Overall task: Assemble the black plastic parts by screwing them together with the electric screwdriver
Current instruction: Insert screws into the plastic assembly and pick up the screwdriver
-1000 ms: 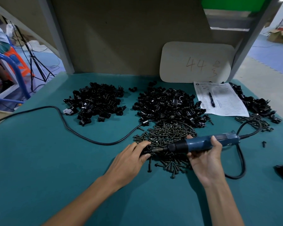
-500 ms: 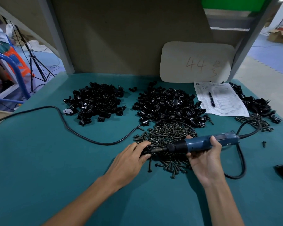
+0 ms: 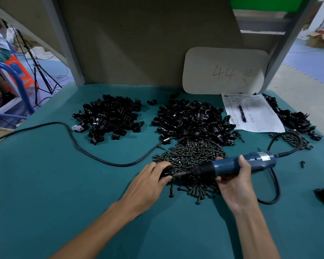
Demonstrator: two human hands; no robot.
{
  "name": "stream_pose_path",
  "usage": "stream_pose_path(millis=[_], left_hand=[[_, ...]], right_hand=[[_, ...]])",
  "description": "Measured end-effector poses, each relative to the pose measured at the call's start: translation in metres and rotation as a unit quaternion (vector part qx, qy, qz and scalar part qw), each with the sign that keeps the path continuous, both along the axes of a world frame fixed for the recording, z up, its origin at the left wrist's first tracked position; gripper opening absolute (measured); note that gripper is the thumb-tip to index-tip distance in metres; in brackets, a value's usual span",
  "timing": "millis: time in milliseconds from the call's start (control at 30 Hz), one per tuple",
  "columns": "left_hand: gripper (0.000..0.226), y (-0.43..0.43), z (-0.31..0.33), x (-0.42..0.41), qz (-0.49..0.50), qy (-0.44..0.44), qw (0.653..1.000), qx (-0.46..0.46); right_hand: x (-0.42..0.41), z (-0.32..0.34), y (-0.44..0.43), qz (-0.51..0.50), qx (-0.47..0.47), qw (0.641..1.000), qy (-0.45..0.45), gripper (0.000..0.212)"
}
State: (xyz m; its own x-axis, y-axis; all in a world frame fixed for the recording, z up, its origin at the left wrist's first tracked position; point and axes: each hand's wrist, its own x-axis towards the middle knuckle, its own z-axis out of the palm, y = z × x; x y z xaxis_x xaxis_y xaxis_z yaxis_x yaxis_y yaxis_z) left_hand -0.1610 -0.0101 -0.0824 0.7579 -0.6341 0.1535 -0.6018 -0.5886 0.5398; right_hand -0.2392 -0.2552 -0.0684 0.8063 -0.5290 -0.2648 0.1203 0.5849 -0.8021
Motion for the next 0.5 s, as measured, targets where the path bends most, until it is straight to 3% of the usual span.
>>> stream_pose_path(millis=[167,500], left_hand=[[0.050,0.0009,-0.0027,0.0017,0.004,0.005,1.000,-0.010],[0.049,0.0013,-0.0073,0.0039,0.012,0.007,0.999,-0.037]], right_hand=[[0.0004,-0.0017,0.0026,0.017,-0.016,1.000,0.002,0.041],[-0.0018,0.0006,0.0013,-0.008,0.037,0.999,-0.034,0.051]])
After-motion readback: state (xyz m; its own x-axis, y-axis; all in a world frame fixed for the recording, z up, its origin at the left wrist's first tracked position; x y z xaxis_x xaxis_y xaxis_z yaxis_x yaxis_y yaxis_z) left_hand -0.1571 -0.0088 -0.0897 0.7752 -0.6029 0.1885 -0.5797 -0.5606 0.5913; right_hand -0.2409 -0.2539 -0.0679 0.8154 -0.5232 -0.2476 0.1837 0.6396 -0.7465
